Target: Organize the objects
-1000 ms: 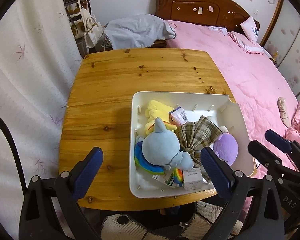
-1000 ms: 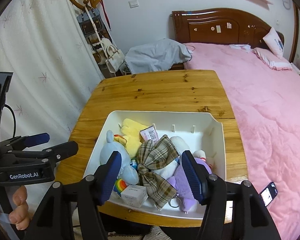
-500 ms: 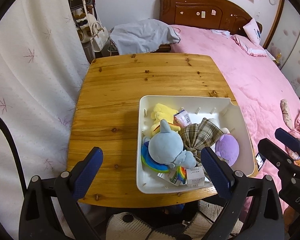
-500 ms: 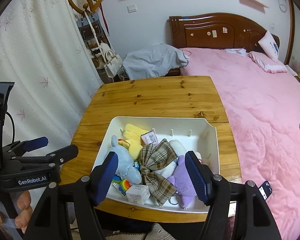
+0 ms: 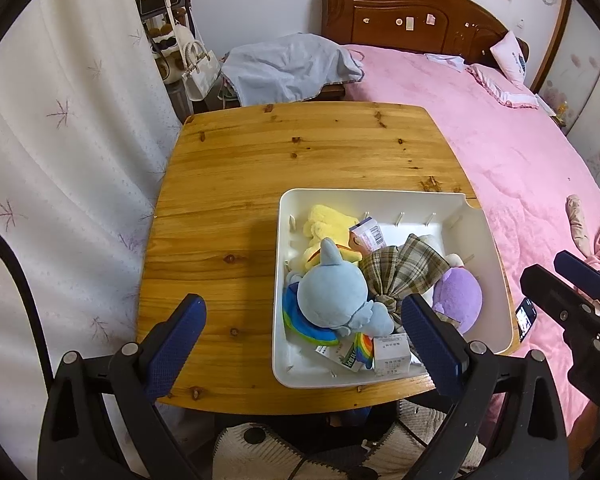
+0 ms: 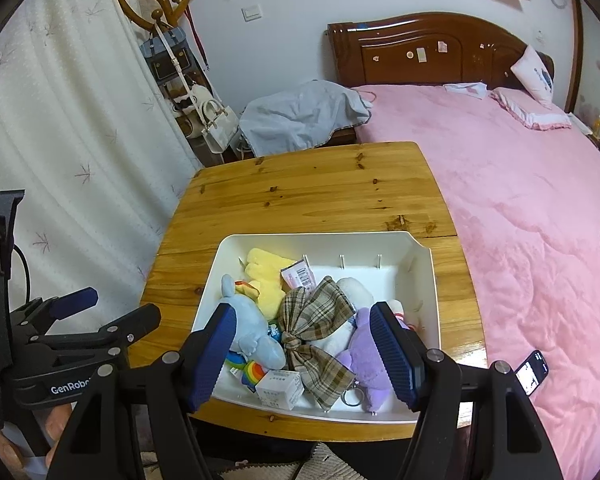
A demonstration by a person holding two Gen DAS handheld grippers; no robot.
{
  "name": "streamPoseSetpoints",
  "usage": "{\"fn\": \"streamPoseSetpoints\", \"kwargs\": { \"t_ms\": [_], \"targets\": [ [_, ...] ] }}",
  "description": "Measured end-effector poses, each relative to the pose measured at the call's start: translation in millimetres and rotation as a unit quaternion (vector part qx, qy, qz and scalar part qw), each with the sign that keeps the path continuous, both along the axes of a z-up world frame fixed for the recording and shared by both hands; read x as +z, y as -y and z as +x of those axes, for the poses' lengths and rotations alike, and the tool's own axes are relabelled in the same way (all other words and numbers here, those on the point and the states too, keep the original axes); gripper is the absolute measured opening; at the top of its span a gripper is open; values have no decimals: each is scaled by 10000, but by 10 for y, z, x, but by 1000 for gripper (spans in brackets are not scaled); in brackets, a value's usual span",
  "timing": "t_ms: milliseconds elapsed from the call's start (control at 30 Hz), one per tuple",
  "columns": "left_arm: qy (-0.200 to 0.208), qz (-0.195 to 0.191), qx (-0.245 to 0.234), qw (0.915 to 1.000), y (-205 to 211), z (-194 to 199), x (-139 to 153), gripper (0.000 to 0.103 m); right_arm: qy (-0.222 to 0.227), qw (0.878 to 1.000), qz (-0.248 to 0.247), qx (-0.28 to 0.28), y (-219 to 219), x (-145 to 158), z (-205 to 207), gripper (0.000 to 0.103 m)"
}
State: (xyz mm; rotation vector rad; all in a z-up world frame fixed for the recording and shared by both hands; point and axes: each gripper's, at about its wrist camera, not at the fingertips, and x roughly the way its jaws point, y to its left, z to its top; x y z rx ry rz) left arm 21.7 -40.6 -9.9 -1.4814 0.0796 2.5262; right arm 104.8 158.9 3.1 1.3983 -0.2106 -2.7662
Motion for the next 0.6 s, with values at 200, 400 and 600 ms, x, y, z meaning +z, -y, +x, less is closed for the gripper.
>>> {"fn": "streamPoseSetpoints", "kwargs": {
  "t_ms": [200, 400, 600],
  "targets": [
    [14, -25, -1, 10000, -5, -14, -11, 99, 59, 10000, 9, -23, -8, -32, -63, 70],
    [50, -50, -11, 10000, -19, -62, -39, 99, 82, 10000, 12, -33, -23, -54, -107, 70],
    [-5, -125, -23, 9999, -49, -71, -64, 99, 125, 9999, 5, -12, -6, -88, -142, 70]
  ]
}}
